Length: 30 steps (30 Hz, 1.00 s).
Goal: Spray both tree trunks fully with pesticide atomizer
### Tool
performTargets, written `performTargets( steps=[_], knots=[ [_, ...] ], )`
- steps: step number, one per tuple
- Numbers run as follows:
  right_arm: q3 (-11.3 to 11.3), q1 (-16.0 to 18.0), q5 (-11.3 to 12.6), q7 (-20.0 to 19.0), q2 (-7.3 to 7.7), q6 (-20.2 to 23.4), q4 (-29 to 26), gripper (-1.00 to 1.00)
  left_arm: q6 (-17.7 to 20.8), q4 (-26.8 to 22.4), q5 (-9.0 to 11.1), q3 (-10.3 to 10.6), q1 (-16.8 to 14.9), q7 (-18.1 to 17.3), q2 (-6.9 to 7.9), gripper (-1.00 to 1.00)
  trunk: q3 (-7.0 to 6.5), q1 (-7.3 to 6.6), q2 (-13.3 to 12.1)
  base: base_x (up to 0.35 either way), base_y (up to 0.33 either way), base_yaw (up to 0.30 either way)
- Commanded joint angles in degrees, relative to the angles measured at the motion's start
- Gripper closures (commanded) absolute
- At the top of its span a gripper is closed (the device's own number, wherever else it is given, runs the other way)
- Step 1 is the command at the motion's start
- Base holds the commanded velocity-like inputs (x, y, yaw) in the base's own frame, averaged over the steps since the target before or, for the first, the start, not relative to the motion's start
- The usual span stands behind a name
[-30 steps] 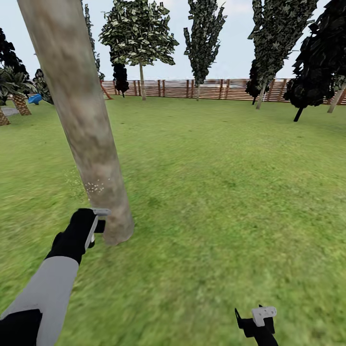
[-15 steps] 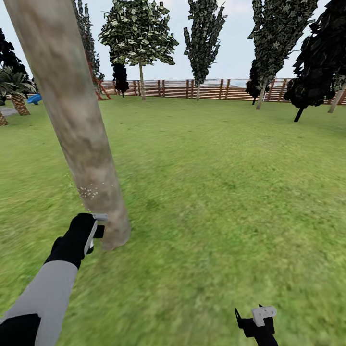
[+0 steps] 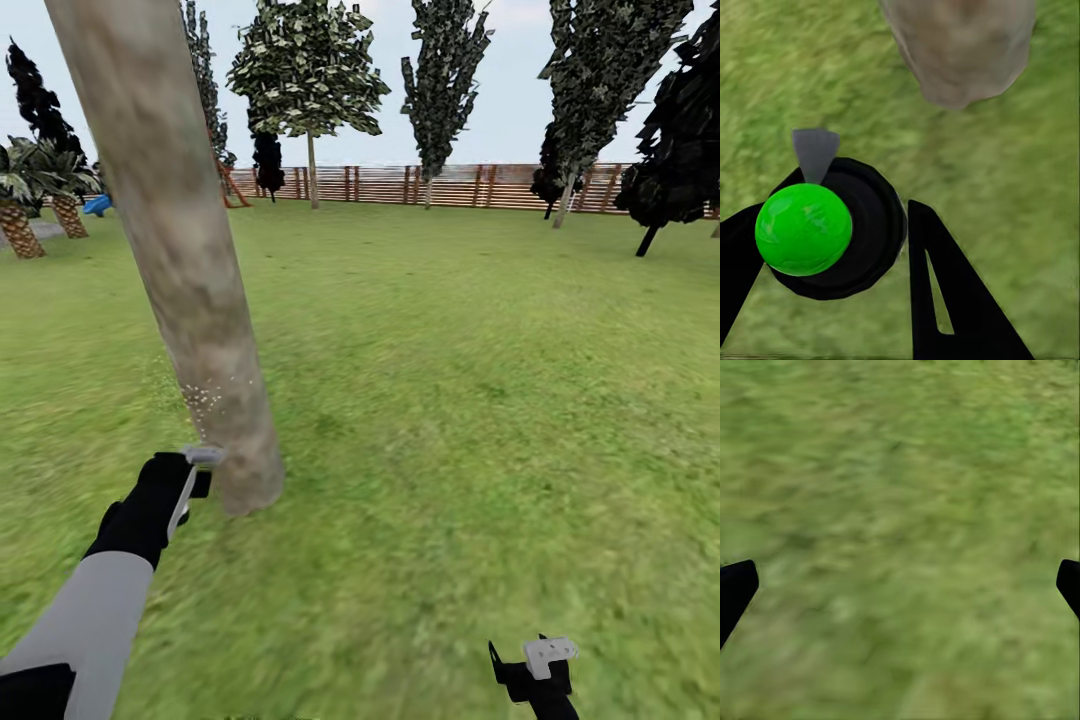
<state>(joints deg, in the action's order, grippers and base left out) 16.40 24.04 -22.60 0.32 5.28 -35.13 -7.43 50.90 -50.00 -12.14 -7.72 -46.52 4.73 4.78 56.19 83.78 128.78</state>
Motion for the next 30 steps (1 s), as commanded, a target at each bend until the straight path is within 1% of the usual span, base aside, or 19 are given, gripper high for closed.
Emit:
performTargets(
  steps=[1,6,7,14,17,22,26,27,30],
  knots=[
    [0.5,0.0,-0.6,0.0,0.00,-0.2,0.1,-1.00,0.1,-0.1,-0.2,0.0,0.3,0.1,-0.08,1.00,0.05,-0.01,0.0,0.000,0.000,0.270],
    [0.4,0.0,-0.6,0.0,0.00,-0.2,0.0,-1.00,-0.3,0.0,-0.2,0.0,2.4,0.1,-0.12,1.00,0.05,-0.01,0.0,0.106,-0.108,0.078],
    [0.4,0.0,-0.6,0.0,0.00,-0.2,0.0,-1.00,-0.4,0.0,-0.3,0.0,3.2,0.2,-0.07,1.00,0.05,-0.01,0.0,0.197,-0.195,0.005],
    [0.5,0.0,-0.5,0.0,0.00,-0.2,0.0,-1.00,-0.4,-0.1,-0.3,0.0,3.6,0.3,-0.12,1.00,0.05,-0.01,0.0,0.212,-0.200,0.006],
    [0.5,0.0,-0.5,0.0,0.00,-0.2,-0.1,-1.00,-0.4,-0.1,-0.3,-0.1,3.6,0.3,-0.06,1.00,0.05,-0.01,0.0,0.103,-0.242,0.205],
    [0.5,0.0,-0.6,0.0,0.00,-0.2,-0.1,-1.00,-0.3,0.0,-0.4,-0.3,3.8,0.3,0.46,1.00,0.05,-0.01,0.0,-0.137,-0.215,0.272],
    [0.5,0.0,-0.6,0.0,0.00,-0.2,-0.1,-1.00,-0.5,0.6,-0.3,-0.1,5.1,0.3,-0.03,1.00,0.05,-0.01,0.0,-0.033,-0.029,0.276],
    [0.5,0.0,-0.6,0.0,0.00,-0.2,-0.1,-1.00,-1.1,0.7,-0.2,-0.1,5.2,0.2,-0.15,1.00,0.05,-0.01,0.0,-0.005,-0.004,0.277],
    [0.5,0.0,-0.6,0.0,0.00,-0.2,0.0,-1.00,-5.5,1.1,-0.2,0.0,5.4,0.4,-0.23,1.00,0.05,-0.01,0.0,0.034,-0.023,0.250]
  ],
)
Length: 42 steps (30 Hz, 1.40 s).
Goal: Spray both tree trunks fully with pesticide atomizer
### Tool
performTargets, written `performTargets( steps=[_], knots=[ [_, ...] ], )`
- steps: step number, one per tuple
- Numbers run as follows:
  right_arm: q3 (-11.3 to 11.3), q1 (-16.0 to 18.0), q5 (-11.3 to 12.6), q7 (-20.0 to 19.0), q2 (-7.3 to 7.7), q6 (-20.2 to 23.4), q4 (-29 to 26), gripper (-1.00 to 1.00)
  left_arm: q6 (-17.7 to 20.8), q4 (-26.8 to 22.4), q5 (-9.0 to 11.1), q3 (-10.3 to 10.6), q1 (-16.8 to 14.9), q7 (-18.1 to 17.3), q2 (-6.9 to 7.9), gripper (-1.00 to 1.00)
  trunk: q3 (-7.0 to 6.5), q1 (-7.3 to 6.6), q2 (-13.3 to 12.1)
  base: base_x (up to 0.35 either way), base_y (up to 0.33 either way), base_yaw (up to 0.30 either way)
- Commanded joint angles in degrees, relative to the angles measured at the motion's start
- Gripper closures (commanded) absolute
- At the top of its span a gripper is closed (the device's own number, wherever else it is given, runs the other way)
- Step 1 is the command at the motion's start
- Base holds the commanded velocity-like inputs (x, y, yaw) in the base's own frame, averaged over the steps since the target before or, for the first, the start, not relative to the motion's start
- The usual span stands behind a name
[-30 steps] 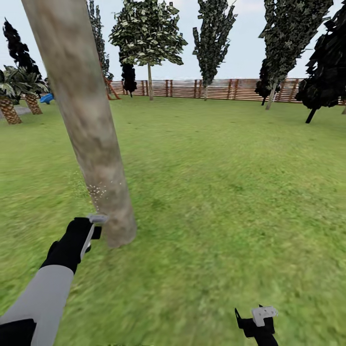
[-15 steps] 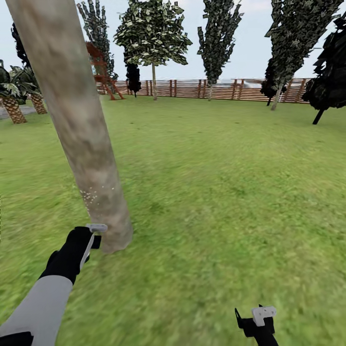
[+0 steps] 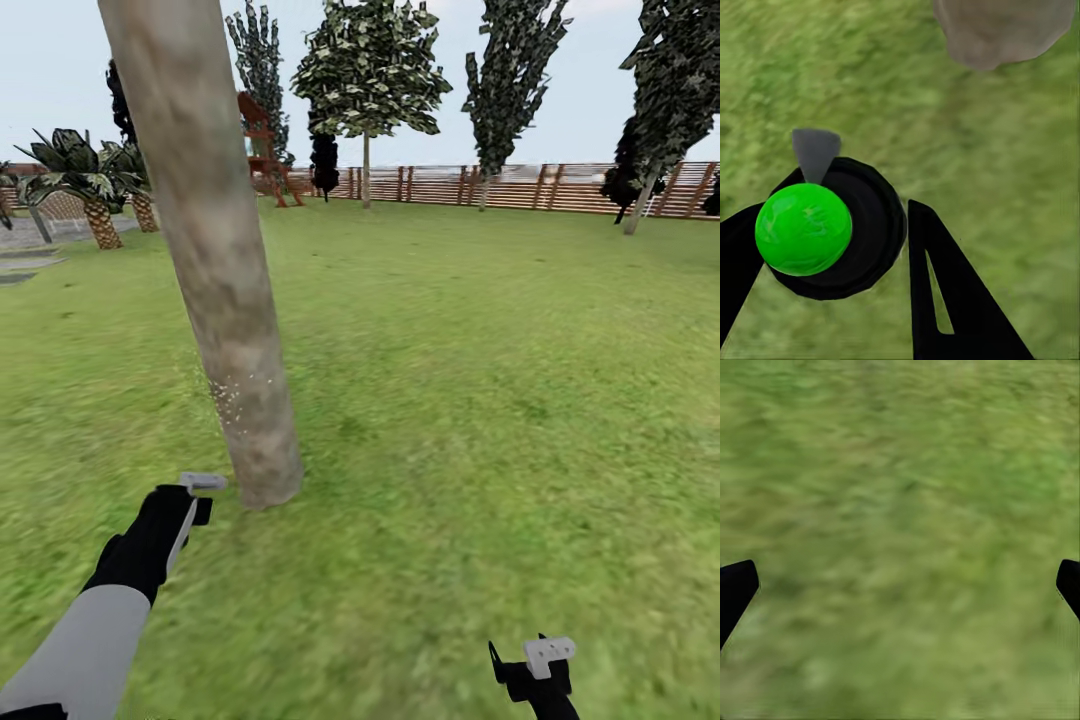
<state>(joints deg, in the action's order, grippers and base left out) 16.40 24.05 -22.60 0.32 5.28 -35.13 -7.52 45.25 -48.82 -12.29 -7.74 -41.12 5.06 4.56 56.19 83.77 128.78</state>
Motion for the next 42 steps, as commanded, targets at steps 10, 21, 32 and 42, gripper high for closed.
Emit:
performTargets(
  steps=[10,21,32,42],
  knots=[
    [0.5,0.0,-0.6,0.0,0.00,-0.2,0.0,-1.00,-1.3,0.0,-0.1,0.1,0.0,0.1,-1.66,1.00,0.05,0.00,0.0,0.209,-0.183,0.024],
    [0.5,0.0,-0.6,0.0,0.00,-0.2,0.1,-1.00,-1.3,-0.7,-0.1,-0.1,0.0,0.0,-1.83,1.00,0.05,0.00,0.0,0.068,-0.265,0.000],
    [0.4,0.0,-0.6,0.0,0.00,-0.2,0.1,-1.00,-1.3,-0.8,0.0,-0.4,0.0,0.0,-1.69,1.00,0.05,0.00,0.0,0.014,-0.274,0.060],
    [0.5,0.0,-0.6,0.0,0.00,-0.2,0.1,-1.00,-1.0,-1.1,0.0,-0.6,0.0,-0.1,-1.29,1.00,0.05,0.00,0.0,0.125,-0.187,0.274]
  ],
)
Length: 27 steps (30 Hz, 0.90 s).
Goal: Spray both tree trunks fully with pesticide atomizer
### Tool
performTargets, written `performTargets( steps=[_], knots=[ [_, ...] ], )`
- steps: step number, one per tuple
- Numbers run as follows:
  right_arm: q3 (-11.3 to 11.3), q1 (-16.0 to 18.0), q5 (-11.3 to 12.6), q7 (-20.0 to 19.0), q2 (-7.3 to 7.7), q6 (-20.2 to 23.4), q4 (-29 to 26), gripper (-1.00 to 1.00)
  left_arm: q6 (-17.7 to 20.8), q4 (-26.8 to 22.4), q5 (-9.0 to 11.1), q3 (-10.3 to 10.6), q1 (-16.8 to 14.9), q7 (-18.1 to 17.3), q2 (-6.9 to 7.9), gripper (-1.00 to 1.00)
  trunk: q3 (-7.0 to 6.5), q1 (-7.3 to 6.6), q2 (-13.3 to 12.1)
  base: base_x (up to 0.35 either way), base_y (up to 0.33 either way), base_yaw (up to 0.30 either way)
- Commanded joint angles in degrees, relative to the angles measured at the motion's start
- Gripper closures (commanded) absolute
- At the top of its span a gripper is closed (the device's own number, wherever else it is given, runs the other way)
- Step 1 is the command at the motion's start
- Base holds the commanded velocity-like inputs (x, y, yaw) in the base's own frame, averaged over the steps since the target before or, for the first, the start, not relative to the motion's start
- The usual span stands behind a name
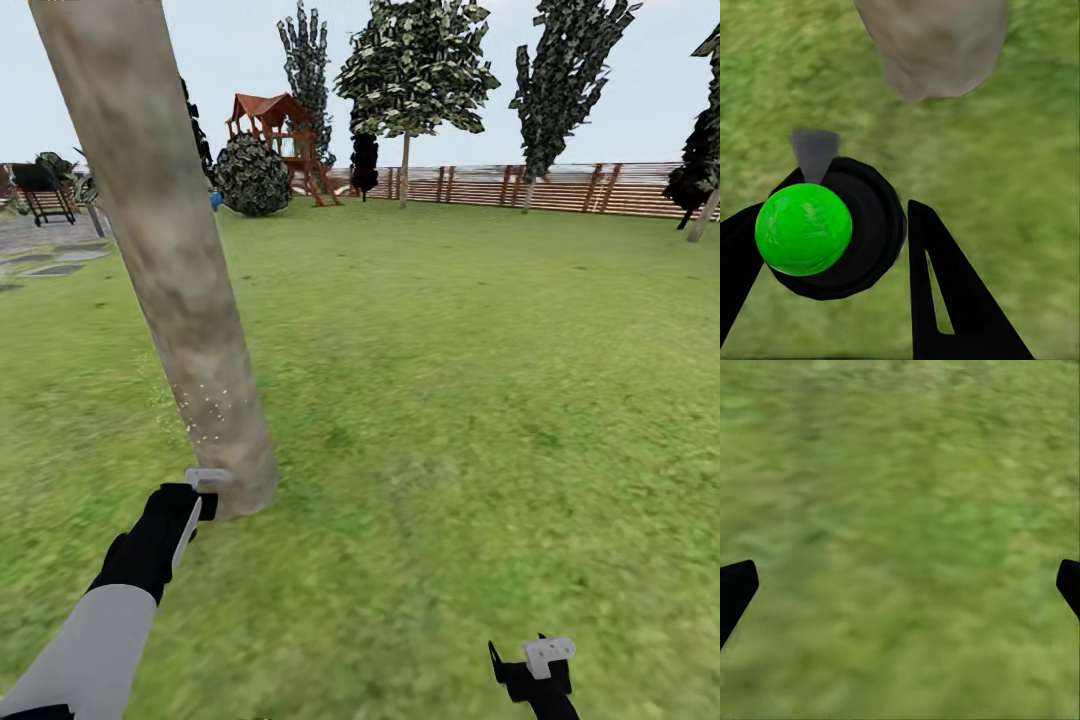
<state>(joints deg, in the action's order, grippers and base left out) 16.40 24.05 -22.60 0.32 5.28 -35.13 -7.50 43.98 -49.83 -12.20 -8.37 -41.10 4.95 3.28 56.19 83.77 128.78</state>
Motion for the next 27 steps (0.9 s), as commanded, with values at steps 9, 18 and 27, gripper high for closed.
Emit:
performTargets(
  steps=[9,18,27],
  knots=[
    [0.5,0.0,-0.6,0.0,0.00,-0.2,0.0,-1.00,0.3,-0.5,0.0,0.0,-0.5,0.0,-0.73,1.00,0.05,-0.01,0.0,-0.022,-0.003,0.277],
    [0.5,0.0,-0.5,0.1,0.00,-0.2,0.0,-1.00,0.4,-0.8,5.2,0.6,-1.8,0.0,-1.69,1.00,0.05,-0.01,0.0,-0.287,-0.055,0.031],
    [0.5,0.0,-0.5,0.0,0.00,-0.2,0.0,-1.00,7.2,0.0,5.1,0.9,-9.2,-5.0,3.65,1.00,0.05,-0.01,0.0,-0.004,-0.002,0.000]
  ],
)
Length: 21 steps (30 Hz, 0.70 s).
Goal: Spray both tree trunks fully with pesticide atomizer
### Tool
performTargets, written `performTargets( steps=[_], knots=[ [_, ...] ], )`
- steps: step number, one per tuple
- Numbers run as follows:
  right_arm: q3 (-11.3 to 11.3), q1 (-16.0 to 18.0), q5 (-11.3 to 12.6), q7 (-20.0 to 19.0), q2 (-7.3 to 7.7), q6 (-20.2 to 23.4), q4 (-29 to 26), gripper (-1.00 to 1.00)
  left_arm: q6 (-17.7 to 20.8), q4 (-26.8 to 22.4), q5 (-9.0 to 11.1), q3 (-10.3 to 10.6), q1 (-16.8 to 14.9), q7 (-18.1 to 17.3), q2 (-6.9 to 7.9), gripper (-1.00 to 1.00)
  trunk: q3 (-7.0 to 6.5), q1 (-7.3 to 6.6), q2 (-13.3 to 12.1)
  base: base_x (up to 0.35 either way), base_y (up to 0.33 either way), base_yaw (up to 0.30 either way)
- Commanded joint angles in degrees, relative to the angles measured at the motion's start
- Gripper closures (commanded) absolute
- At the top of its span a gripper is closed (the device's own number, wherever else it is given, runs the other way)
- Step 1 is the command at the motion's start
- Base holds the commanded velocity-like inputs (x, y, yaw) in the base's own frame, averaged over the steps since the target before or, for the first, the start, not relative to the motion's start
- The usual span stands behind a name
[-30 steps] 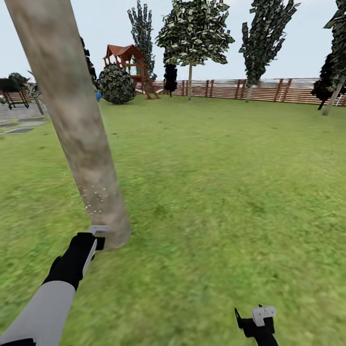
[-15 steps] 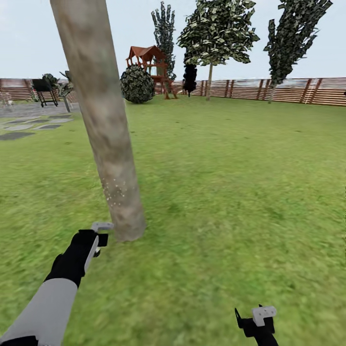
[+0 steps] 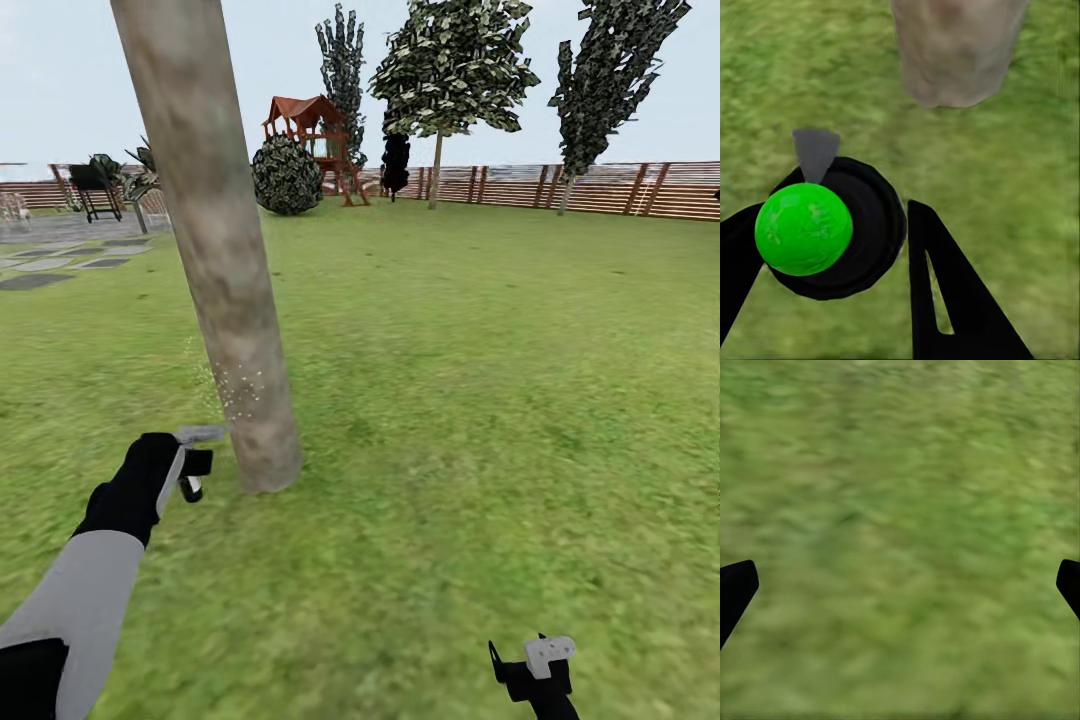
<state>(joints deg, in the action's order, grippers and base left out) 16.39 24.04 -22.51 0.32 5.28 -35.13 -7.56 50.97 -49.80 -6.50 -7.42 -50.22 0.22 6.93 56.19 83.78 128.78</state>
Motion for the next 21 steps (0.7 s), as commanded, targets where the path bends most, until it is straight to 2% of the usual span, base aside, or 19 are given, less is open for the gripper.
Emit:
performTargets(
  steps=[1,2,3,5,6,7,9,11,16,21],
  knots=[
    [0.5,0.0,-0.6,0.0,-0.01,-0.2,0.1,-1.00,0.3,0.1,-0.8,0.1,-0.1,-3.4,0.11,1.00,0.05,-0.01,0.0,0.000,0.000,0.000],
    [0.5,0.0,-0.6,0.0,-0.01,-0.2,0.1,-1.00,0.3,0.2,-0.9,0.6,-0.2,-5.1,0.11,1.00,0.05,-0.01,0.0,0.000,0.000,0.000],
    [0.5,0.0,-0.6,0.0,-0.01,-0.2,0.1,-1.00,0.4,0.3,-1.0,2.7,-0.4,-7.0,-0.09,1.00,0.05,-0.01,0.0,0.000,0.000,0.000],
    [0.5,0.0,-0.6,0.0,-0.01,-0.2,0.1,-1.00,1.6,0.1,-1.1,8.3,-1.3,-8.1,0.19,1.00,0.05,-0.01,0.0,0.000,0.000,0.000],
    [0.5,0.0,-0.6,0.0,-0.01,-0.2,0.1,-1.00,2.9,-0.1,-1.1,9.0,-1.5,-8.3,0.52,1.00,0.05,-0.01,0.0,0.000,0.000,0.000],
    [0.5,0.0,-0.6,0.0,-0.01,-0.2,0.1,-1.00,3.7,-0.3,-1.0,9.2,-1.6,-8.4,0.88,1.00,0.05,-0.01,0.0,0.000,0.000,0.000],
    [0.5,0.0,-0.6,0.0,-0.01,-0.2,0.1,-1.00,4.9,-0.6,-0.9,9.5,-2.7,-8.7,3.10,1.00,0.05,-0.01,0.0,0.000,0.000,0.007],
    [0.5,0.0,-0.6,0.0,-0.01,-0.2,0.1,-1.00,5.1,-0.6,-0.8,9.6,-2.8,-8.7,3.88,1.00,0.05,-0.01,0.0,0.000,0.000,0.107],
    [0.5,0.0,-0.6,0.0,-0.01,-0.2,0.1,-1.00,5.1,-0.7,-0.6,9.6,-2.5,-8.7,3.98,1.00,0.05,-0.01,0.0,0.000,0.000,0.235],
    [0.5,0.0,-0.6,0.0,-0.01,-0.2,0.0,-1.00,5.1,-0.8,-0.5,9.5,-2.6,-8.7,3.43,1.00,0.05,-0.01,0.0,0.141,-0.122,0.031]
  ],
)
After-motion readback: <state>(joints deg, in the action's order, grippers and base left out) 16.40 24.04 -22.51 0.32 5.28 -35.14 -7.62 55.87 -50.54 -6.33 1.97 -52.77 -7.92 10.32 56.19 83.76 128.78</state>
